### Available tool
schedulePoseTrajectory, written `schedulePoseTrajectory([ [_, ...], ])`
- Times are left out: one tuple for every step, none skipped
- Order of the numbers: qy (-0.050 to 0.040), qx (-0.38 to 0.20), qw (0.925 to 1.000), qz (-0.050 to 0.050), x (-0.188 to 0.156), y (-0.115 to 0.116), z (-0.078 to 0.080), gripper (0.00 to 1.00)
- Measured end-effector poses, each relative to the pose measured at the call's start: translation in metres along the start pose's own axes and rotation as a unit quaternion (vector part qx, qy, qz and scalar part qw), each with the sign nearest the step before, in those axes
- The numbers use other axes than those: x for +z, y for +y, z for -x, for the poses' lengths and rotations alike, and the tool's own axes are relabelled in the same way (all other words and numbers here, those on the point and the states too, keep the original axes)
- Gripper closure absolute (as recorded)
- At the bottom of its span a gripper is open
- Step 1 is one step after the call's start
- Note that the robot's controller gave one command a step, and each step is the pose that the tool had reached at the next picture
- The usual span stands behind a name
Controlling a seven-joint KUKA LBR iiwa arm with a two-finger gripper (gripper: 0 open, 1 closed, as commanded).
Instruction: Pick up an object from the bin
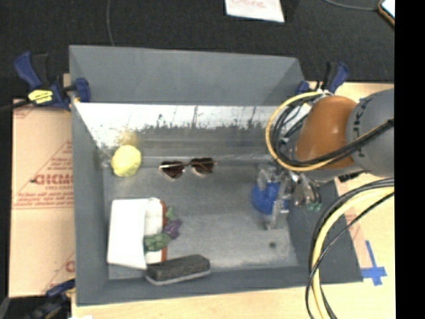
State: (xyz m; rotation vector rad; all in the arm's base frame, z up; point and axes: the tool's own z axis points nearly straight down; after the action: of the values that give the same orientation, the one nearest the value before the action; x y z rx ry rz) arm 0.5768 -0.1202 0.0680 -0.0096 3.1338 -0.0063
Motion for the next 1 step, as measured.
schedulePoseTrajectory([
  [-0.0051,0.007,1.0,-0.001,-0.0869,0.0072,0.0126,0.0],
])
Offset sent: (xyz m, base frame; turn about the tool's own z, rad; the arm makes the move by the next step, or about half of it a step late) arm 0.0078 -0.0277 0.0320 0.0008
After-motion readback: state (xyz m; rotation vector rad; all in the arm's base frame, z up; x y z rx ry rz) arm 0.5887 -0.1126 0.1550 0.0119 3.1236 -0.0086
